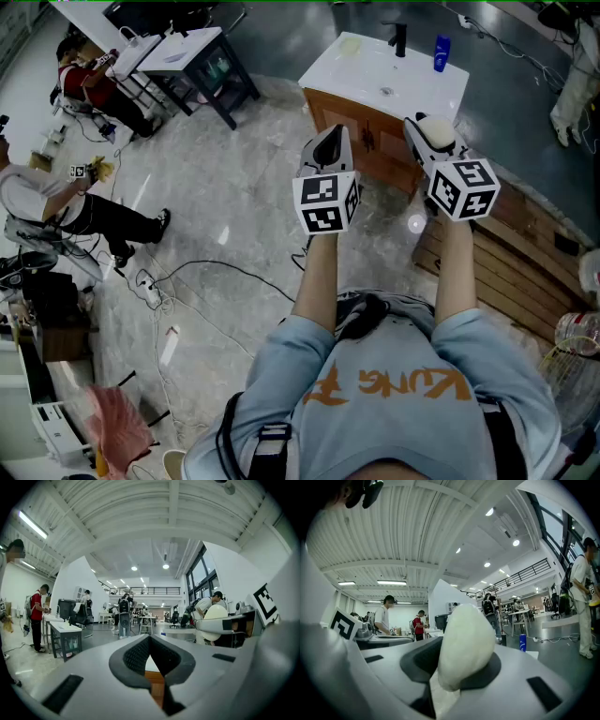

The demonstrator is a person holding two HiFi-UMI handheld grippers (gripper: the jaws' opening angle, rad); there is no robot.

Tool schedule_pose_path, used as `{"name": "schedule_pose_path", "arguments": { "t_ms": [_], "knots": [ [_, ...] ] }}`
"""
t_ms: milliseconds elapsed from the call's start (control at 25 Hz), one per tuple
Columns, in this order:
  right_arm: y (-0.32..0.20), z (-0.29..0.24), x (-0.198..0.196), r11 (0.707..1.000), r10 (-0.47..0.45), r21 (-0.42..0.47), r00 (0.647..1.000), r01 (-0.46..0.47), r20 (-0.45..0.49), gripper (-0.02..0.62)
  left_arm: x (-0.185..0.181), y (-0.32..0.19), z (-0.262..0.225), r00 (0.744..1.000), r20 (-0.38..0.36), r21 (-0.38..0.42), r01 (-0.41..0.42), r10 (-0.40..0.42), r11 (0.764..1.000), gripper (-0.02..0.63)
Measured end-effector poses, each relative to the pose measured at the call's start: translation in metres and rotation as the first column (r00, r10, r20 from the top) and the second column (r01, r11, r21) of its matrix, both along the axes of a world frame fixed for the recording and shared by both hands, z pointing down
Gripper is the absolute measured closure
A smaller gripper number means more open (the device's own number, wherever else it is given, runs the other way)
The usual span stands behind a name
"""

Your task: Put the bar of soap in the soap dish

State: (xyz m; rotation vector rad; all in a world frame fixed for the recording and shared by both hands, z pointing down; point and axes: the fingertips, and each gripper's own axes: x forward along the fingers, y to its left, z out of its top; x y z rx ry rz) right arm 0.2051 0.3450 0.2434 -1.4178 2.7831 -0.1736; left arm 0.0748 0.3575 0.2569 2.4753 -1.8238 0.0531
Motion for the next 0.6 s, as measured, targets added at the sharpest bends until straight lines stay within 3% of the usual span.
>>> {"name": "schedule_pose_path", "arguments": {
  "t_ms": [600],
  "knots": [
    [-0.013, -0.005, 0.007, 1.0, -0.016, 0.013, 1.0, 0.016, 0.017, 0.471, 0.004, -0.012, -0.003, 1.0, -0.017, 0.014, 0.018, -0.017, 1.0, 0.586]
  ]
}}
